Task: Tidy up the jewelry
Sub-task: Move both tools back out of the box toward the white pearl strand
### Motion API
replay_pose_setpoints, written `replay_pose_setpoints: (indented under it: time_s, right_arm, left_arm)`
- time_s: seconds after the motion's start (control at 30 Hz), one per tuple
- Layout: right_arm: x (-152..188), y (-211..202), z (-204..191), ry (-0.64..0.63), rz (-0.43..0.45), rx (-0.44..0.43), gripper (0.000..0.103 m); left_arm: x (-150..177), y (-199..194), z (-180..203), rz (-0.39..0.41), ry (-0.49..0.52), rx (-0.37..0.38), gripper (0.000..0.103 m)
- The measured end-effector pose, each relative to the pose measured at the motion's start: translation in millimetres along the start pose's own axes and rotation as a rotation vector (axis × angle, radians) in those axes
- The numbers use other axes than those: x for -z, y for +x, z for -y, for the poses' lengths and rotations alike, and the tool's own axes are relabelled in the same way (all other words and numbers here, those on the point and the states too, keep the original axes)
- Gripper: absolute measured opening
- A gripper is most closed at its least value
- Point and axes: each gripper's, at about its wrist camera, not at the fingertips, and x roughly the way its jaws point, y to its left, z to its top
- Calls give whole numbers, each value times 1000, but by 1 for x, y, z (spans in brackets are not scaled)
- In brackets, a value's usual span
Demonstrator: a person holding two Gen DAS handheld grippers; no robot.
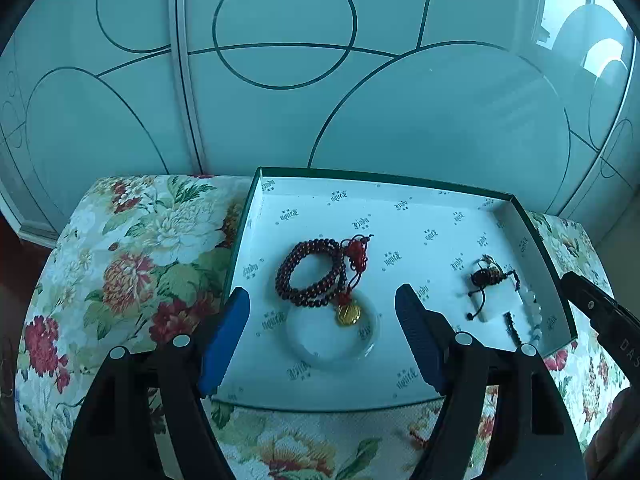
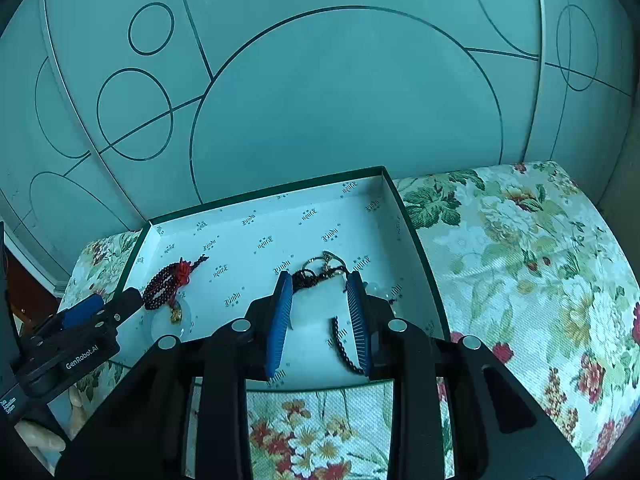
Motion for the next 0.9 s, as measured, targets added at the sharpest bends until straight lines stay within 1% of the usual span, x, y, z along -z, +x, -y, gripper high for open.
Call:
replay_pose_setpoints:
  time_s: [0.17,0.43,0.67,0.73,0.83,0.9]
  right_arm:
    - [28,-21,8,21,-16,16,29]
    - [82,-45,8,0,-49,47,29]
    - [116,-53,-9,-45,-81,37,28]
    - [124,-55,-14,-53,-84,28,28]
    - [132,-56,-24,-74,-86,16,28]
    - [136,-55,-30,-84,-93,7,28]
  left_arm:
    - [26,-23,-7,-8,-20,-2,74]
    - [75,-37,-12,-48,-22,-24,74]
    - [108,-46,-17,-75,-38,-44,74]
    - [115,-48,-17,-76,-34,-51,74]
    - [122,-51,-17,-75,-22,-80,74]
    - [125,-51,-18,-79,-29,-84,74]
